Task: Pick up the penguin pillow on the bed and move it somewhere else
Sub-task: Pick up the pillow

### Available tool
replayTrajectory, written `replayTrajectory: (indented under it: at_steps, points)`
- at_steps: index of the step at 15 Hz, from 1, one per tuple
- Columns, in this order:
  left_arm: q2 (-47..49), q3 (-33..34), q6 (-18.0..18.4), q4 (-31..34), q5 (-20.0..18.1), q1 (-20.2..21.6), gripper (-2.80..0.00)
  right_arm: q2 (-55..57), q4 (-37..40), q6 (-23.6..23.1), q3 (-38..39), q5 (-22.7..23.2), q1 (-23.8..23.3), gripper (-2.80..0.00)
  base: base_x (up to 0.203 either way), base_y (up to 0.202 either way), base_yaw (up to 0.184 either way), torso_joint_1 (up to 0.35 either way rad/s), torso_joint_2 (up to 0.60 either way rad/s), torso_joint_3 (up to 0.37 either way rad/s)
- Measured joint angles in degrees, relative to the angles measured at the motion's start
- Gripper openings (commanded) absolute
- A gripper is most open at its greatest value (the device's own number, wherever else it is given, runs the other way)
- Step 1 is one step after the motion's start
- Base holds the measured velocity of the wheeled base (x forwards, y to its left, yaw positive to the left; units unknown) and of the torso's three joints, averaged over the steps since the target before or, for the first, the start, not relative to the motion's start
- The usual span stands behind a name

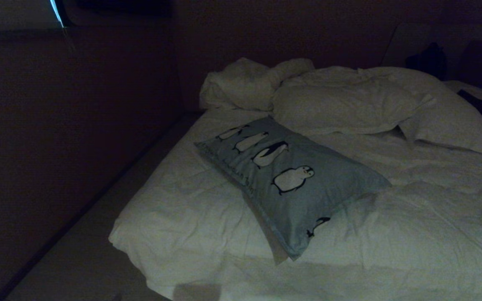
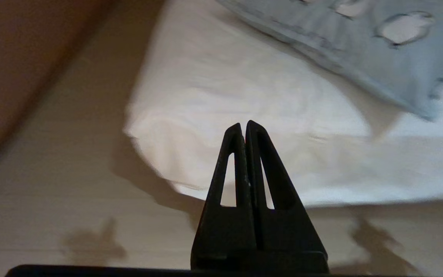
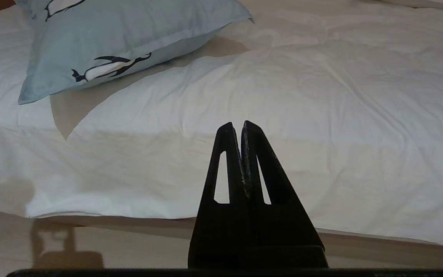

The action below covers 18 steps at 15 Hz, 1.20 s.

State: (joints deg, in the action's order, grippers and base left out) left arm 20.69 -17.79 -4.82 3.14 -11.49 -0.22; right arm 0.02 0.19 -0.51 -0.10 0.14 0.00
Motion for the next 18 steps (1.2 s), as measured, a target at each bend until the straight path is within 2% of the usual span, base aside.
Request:
replayTrajectory:
  at_steps: [3, 6, 9, 11, 15, 18]
  points:
    - [17.12, -3.20, -1.10, -7.80, -3.42, -0.02, -2.80, 0.00, 0.01, -0.01, 0.00, 0.03, 0.00, -2.80, 0.000, 0.000, 0.000, 0.000, 0.00, 0.000]
    - [35.40, -6.25, -1.59, -18.54, -6.70, -0.09, -2.80, 0.00, 0.01, 0.00, 0.00, 0.01, 0.00, -2.80, 0.000, 0.000, 0.000, 0.000, 0.00, 0.000]
    - [51.52, -11.55, -1.79, -27.13, -8.96, -1.09, -2.80, 0.00, 0.00, 0.00, 0.00, 0.00, 0.00, -2.80, 0.000, 0.000, 0.000, 0.000, 0.00, 0.000]
    - [60.45, -16.60, -1.63, -29.82, -9.45, -3.38, -2.80, 0.00, 0.01, 0.00, 0.00, 0.01, 0.00, -2.80, 0.000, 0.000, 0.000, 0.000, 0.00, 0.000]
    - [72.00, -24.58, -1.32, -30.88, -8.72, -10.29, -2.80, 0.00, -0.01, 0.00, 0.00, 0.01, 0.00, -2.80, 0.000, 0.000, 0.000, 0.000, 0.00, 0.000]
    - [79.44, -31.99, -1.27, -31.38, -8.02, -13.99, -2.80, 0.00, -0.01, 0.00, 0.00, -0.03, 0.00, -2.80, 0.000, 0.000, 0.000, 0.000, 0.00, 0.000]
